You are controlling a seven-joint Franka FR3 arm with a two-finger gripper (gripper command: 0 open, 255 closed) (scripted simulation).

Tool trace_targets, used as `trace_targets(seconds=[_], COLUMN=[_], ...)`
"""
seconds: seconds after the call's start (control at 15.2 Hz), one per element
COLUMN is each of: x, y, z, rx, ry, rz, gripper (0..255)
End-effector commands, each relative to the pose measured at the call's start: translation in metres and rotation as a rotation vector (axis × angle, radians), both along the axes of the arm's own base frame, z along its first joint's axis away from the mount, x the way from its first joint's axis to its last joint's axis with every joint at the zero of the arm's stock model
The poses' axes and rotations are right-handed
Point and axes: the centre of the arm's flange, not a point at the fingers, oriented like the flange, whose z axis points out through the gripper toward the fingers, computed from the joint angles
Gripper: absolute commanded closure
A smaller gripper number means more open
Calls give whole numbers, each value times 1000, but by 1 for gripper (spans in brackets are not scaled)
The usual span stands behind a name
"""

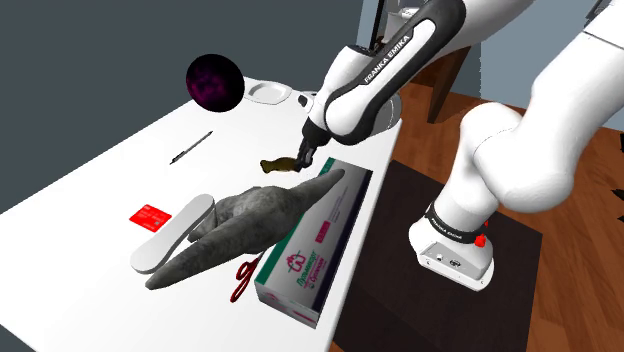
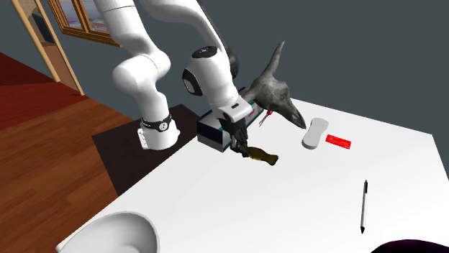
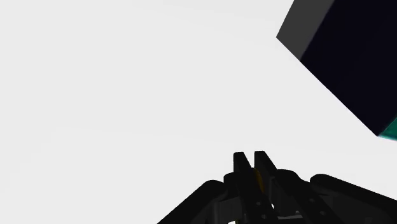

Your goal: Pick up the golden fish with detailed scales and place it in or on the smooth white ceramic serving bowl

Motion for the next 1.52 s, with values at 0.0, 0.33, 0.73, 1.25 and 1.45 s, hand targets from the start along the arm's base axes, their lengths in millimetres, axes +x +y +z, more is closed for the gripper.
trace_targets(seconds=[0.0,0.33,0.73,1.25,1.45], x=[0,0,0,0,1], y=[-1,-1,-1,-1,-28], z=[11,38,69,111,115], rx=[-3,-3,-3,-3,-3], ry=[0,0,0,0,0], rz=[0,0,0,0,0], gripper=[255,255,255,255,255])
